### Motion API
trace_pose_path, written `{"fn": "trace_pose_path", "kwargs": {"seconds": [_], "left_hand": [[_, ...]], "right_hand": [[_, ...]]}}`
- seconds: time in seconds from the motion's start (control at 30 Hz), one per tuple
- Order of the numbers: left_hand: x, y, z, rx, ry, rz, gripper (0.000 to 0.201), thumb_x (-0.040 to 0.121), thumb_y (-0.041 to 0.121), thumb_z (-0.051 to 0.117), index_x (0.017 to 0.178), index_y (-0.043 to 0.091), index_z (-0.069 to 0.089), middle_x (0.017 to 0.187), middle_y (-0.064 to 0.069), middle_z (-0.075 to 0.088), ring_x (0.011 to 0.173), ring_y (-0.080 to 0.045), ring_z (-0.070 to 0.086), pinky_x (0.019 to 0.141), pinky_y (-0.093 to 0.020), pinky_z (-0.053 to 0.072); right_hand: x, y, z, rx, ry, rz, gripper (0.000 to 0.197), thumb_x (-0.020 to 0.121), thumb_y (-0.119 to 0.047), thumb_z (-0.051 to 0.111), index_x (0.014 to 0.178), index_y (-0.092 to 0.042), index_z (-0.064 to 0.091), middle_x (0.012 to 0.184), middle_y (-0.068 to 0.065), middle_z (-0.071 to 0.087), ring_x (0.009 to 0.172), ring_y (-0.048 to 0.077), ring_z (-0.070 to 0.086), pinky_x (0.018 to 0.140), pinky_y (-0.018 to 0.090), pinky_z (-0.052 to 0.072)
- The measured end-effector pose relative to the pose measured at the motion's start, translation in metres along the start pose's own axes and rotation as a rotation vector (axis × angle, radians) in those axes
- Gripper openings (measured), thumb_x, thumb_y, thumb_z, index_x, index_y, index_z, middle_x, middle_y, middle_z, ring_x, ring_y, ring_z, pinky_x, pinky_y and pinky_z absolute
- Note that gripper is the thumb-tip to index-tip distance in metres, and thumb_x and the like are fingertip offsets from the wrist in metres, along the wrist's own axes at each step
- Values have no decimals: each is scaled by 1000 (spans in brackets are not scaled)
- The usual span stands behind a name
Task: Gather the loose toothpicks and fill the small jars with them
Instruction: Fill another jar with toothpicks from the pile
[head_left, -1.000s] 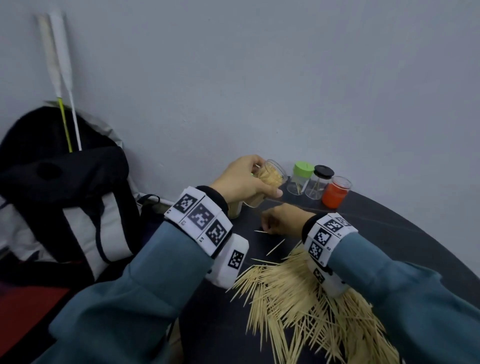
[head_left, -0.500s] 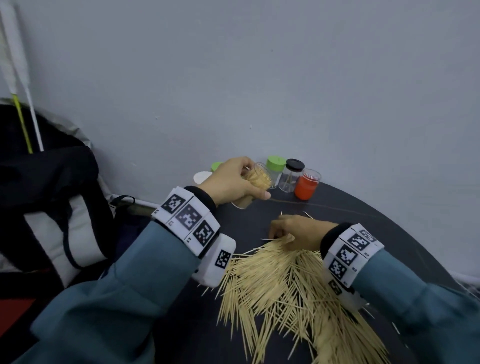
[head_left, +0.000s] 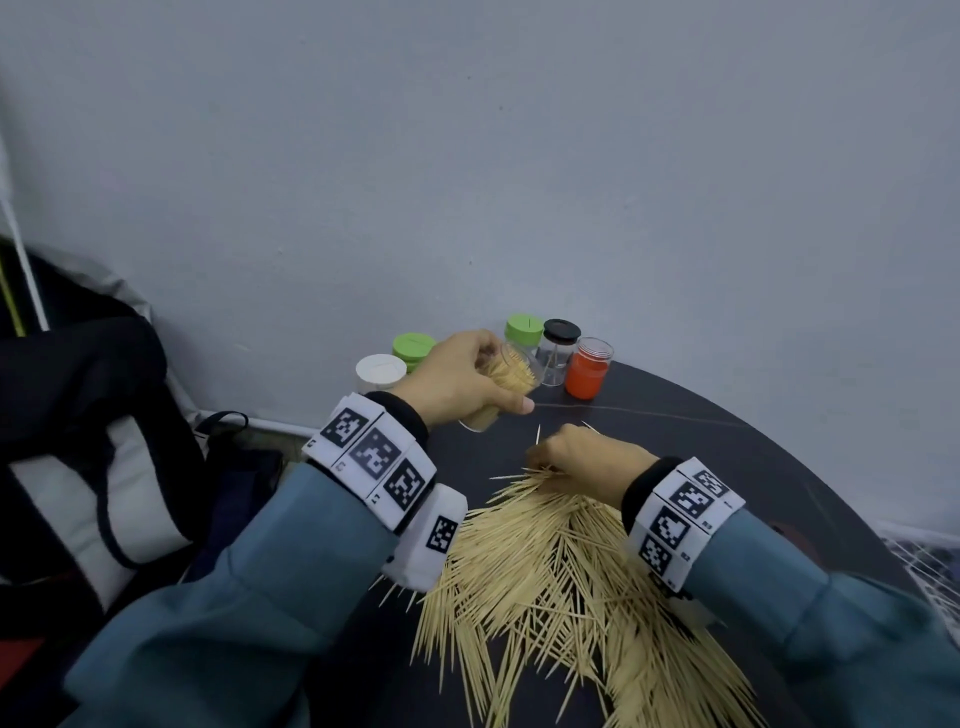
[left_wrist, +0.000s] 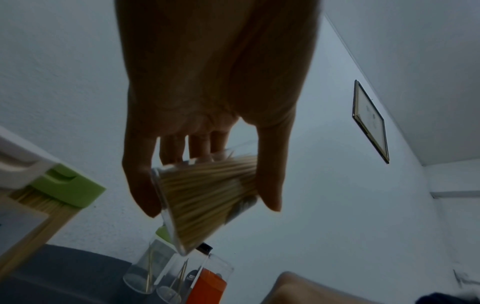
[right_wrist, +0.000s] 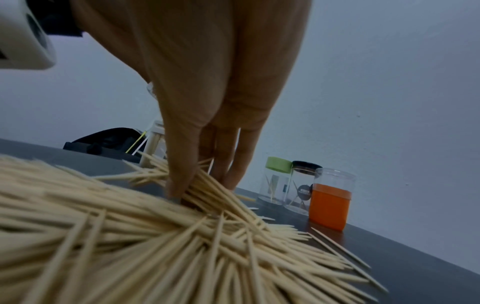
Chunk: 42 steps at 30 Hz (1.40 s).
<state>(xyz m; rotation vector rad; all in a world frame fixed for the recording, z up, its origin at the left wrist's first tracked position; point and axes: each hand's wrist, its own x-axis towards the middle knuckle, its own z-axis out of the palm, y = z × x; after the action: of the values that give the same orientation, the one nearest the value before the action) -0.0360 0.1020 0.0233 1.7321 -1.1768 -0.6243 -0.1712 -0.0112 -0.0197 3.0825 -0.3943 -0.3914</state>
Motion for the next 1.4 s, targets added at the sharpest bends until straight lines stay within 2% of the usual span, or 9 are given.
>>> {"fn": "trace_pose_path", "kwargs": {"seconds": [0.27, 0.47, 0.6, 0.73, 0.93, 1.03, 1.2, 1.3, 1.4], "left_hand": [[-5, 3, 0, -30, -51, 0, 57, 57, -3, 85, 103, 15, 56, 108, -7, 65, 102, -24, 62, 94, -43, 50], [-4, 0, 1, -43, -115, 40, 58, 54, -12, 83, 94, 23, 56, 113, -7, 65, 101, -26, 64, 90, -44, 52], [-3, 0, 1, -69, -71, 22, 53, 60, -7, 82, 98, 19, 55, 101, -1, 66, 99, -21, 64, 92, -38, 52], [-2, 0, 3, -65, -29, -18, 53, 64, 0, 82, 105, 15, 53, 101, -4, 65, 97, -24, 64, 92, -39, 51], [0, -5, 9, -2, -79, -47, 54, 63, 7, 84, 105, 20, 53, 109, -4, 64, 102, -21, 61, 95, -40, 49], [1, -7, 10, 60, -116, -78, 53, 64, 10, 84, 106, 20, 54, 113, -4, 63, 104, -20, 60, 95, -40, 49], [5, -13, 13, 154, -150, -146, 54, 65, 14, 85, 109, 19, 54, 113, -2, 62, 106, -20, 58, 94, -40, 49], [6, -14, 14, 162, -156, -160, 54, 64, 14, 85, 109, 18, 54, 112, -3, 63, 104, -20, 60, 93, -40, 50], [6, -13, 15, 147, -164, -163, 58, 62, 15, 86, 111, 18, 55, 111, -3, 64, 104, -20, 60, 95, -42, 50]], "right_hand": [[-13, 4, 4, -10, 95, 39, 28, 98, -24, 44, 121, -8, 43, 104, 14, 62, 92, 31, 59, 76, 38, 45], [-16, 11, 10, 346, 168, 53, 16, 100, -22, 37, 104, -8, 43, 103, 10, 65, 90, 28, 62, 80, 42, 48], [-20, 12, 10, 660, 306, 103, 19, 101, -18, 33, 101, -5, 47, 104, 3, 66, 99, 19, 60, 90, 28, 46], [-21, 13, 10, 927, 514, 169, 25, 102, -21, 27, 103, -4, 46, 92, -3, 67, 88, 7, 59, 77, 9, 40], [-12, 13, 1, 1274, 655, 222, 25, 103, -21, 27, 106, -6, 47, 87, 1, 67, 99, 24, 60, 98, 42, 42], [-11, 8, -14, 1280, 755, 200, 27, 103, -19, 26, 109, -5, 48, 83, 2, 67, 92, 22, 64, 91, 35, 46], [-12, -3, -38, 1209, 828, 129, 23, 103, -19, 22, 98, -11, 44, 77, 0, 62, 67, -3, 62, 65, 8, 47], [-12, -11, -46, 1219, 806, 97, 23, 102, -20, 22, 94, -15, 43, 76, 0, 61, 66, -3, 61, 64, 6, 45], [-10, -17, -45, 1222, 785, 82, 24, 102, -22, 23, 93, -20, 45, 80, 1, 62, 78, 10, 62, 76, 15, 49]]}}
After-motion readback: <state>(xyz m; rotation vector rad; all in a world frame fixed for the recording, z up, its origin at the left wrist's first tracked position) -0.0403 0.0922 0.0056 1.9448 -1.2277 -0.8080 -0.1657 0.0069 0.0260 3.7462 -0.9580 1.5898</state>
